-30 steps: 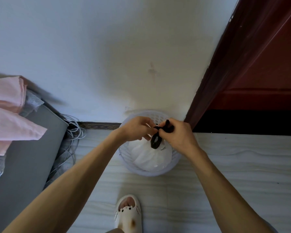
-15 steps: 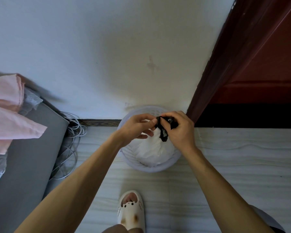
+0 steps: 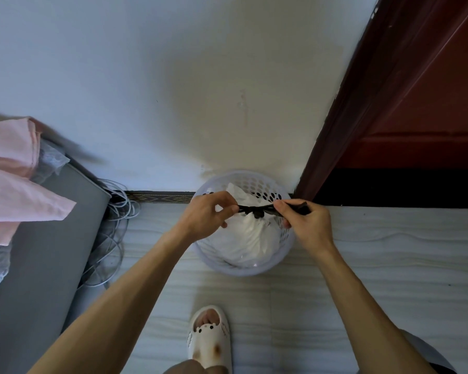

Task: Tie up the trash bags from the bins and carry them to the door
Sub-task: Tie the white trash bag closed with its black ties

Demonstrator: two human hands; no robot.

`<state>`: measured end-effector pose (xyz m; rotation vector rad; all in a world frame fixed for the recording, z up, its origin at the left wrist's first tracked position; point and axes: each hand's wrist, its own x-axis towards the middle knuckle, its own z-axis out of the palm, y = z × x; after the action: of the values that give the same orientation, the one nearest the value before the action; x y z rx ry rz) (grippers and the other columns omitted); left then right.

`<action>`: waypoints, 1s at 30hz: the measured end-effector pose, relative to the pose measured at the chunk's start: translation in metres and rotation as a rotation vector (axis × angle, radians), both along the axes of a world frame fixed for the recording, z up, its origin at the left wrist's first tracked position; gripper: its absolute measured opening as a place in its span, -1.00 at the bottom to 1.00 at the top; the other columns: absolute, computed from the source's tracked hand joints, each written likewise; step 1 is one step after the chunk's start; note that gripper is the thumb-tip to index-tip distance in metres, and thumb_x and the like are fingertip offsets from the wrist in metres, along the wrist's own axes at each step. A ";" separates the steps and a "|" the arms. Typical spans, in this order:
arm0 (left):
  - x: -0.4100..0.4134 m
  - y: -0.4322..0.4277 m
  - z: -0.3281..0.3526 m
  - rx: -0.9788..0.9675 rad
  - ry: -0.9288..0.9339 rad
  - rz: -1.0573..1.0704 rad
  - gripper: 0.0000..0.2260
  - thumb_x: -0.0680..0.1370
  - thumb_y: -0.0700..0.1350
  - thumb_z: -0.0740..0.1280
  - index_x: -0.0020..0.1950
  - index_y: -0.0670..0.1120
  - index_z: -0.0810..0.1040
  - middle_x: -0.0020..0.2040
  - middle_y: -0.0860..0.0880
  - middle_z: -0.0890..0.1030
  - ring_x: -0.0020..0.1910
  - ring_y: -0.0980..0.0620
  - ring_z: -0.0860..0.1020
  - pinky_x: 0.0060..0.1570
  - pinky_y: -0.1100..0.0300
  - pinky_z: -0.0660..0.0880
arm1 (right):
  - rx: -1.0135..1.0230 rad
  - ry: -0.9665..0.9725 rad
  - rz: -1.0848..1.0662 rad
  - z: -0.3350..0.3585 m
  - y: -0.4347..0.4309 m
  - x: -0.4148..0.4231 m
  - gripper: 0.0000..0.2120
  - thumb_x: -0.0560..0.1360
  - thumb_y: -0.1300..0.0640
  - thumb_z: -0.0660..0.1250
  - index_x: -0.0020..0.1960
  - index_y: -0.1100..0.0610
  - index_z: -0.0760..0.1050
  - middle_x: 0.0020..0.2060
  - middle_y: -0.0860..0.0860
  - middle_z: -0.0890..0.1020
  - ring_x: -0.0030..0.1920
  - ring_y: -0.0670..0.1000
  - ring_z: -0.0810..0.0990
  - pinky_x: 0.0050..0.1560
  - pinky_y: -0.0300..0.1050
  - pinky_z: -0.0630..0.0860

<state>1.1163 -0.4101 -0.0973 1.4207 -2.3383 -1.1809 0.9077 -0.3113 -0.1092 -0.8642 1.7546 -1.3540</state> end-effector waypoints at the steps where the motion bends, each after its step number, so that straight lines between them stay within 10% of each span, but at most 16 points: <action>1: 0.000 -0.001 0.000 0.028 -0.007 -0.011 -0.91 0.58 0.03 0.34 0.00 0.06 0.61 -0.07 0.18 0.66 -0.29 0.19 0.65 0.00 0.06 0.57 | 0.006 -0.025 0.013 0.002 0.000 -0.003 -0.90 0.43 0.12 0.52 -0.10 0.15 0.71 -0.51 -0.06 0.63 -0.47 -0.12 0.56 -0.33 -0.31 0.51; 8: -0.032 -0.003 0.020 0.057 0.103 -0.097 -0.85 0.56 0.10 0.35 0.08 0.17 0.67 0.16 0.18 0.57 0.15 0.18 0.50 0.20 0.19 0.41 | -0.067 -0.070 0.144 0.029 -0.006 -0.008 -0.90 0.47 0.17 0.48 -0.06 0.18 0.69 -0.38 -0.08 0.69 -0.37 -0.16 0.62 -0.28 -0.33 0.53; 21: -0.032 0.010 0.003 -0.116 0.109 -0.069 -0.87 0.58 0.08 0.32 -0.04 0.11 0.64 0.09 0.16 0.52 0.00 0.19 0.54 -0.01 0.35 0.39 | -0.152 0.176 0.005 0.036 -0.005 -0.012 -0.97 0.44 0.12 0.51 -0.12 0.05 0.68 -0.39 -0.27 0.65 -0.30 -0.25 0.64 -0.21 -0.41 0.50; 30: -0.015 0.037 -0.024 -0.420 -0.099 -0.183 -0.69 0.57 0.24 0.18 0.14 0.10 0.56 0.11 0.11 0.56 0.05 0.09 0.54 0.03 0.11 0.50 | -0.056 -0.219 -0.153 0.023 0.005 -0.003 -0.87 0.49 0.18 0.45 0.01 0.19 0.60 -0.24 0.08 0.72 -0.31 -0.05 0.66 -0.21 -0.19 0.63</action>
<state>1.1008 -0.3735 -0.1216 1.1619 -2.6264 -0.6059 0.9052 -0.3066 -0.0863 -0.5950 1.6453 -1.5412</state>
